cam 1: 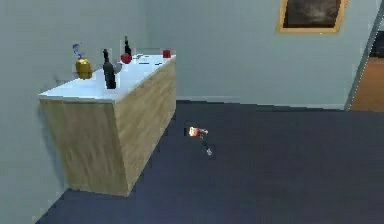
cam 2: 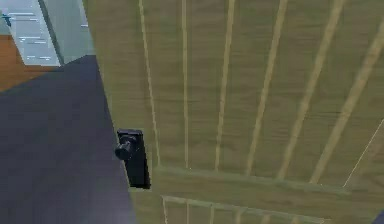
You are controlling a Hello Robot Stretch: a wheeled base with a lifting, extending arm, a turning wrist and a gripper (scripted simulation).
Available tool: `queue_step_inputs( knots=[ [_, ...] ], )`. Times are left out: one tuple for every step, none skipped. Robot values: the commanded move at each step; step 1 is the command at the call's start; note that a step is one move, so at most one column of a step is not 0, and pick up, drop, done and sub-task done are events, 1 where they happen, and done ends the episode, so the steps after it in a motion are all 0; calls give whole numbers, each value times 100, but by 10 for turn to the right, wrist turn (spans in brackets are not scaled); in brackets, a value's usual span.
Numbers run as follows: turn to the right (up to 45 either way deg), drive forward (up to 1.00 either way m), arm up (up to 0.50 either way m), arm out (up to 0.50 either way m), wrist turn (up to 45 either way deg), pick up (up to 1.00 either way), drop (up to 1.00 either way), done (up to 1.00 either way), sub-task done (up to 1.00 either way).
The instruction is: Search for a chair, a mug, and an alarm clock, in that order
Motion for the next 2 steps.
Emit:
queue_step_inputs(
  knots=[
    [0,45,0,0,0,0,0,0,0],
    [450,0,0,0,0,0,0,0,0]
  ],
)
